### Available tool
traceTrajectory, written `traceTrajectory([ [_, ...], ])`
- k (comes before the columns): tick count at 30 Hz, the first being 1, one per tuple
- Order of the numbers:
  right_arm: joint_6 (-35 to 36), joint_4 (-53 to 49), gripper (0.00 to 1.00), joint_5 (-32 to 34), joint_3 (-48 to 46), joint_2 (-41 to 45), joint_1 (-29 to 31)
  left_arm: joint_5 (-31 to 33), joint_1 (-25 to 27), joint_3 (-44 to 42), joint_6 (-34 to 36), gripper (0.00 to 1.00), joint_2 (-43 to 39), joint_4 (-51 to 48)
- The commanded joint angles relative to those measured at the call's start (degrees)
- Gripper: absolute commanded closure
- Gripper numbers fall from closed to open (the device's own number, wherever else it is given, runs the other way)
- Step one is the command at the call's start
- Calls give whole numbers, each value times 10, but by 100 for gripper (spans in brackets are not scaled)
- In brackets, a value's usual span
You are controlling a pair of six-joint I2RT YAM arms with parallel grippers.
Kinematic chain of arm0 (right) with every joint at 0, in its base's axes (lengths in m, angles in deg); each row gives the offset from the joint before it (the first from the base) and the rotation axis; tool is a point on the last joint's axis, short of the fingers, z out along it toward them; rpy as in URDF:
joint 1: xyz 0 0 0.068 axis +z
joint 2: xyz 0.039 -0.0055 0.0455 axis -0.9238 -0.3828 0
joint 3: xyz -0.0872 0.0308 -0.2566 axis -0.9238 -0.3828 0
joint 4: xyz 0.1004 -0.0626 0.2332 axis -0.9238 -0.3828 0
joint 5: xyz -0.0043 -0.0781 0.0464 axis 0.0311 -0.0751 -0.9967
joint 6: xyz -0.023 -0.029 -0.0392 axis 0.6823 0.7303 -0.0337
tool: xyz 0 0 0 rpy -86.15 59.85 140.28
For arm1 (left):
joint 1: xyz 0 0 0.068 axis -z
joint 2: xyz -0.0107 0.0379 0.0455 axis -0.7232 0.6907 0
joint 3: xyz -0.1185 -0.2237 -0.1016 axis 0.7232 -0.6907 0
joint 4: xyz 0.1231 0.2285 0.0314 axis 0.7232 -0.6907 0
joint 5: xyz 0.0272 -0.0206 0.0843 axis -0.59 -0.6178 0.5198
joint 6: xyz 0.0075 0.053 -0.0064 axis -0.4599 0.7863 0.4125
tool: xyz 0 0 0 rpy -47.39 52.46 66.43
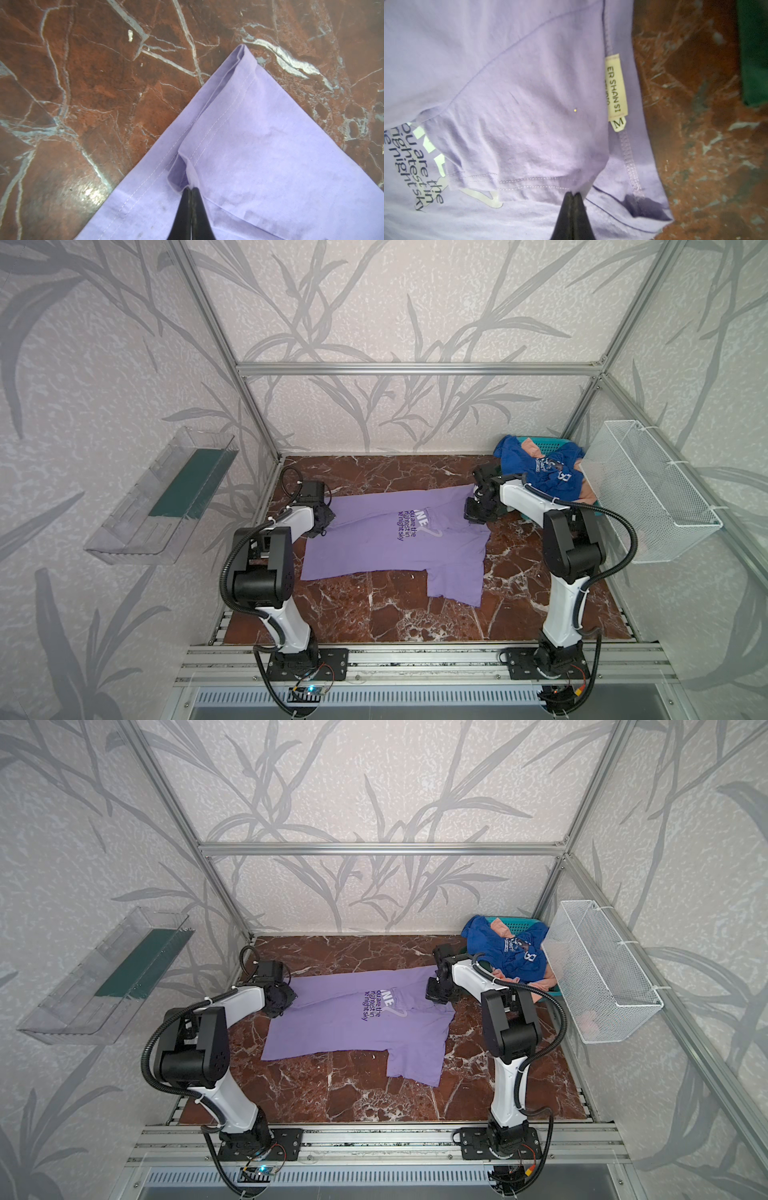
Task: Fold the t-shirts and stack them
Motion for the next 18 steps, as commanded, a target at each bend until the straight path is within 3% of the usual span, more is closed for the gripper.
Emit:
traceTrajectory([
  [1, 3, -17, 100, 18, 23, 15, -1, 4, -3, 9, 0, 100, -14, -3],
  [12, 33, -51, 100, 51, 157, -30, -1, -10, -3, 82, 1, 100, 12, 16],
  [18, 71, -93, 100, 83, 317, -105, -3, -25, -5, 167, 4, 100, 68, 37],
])
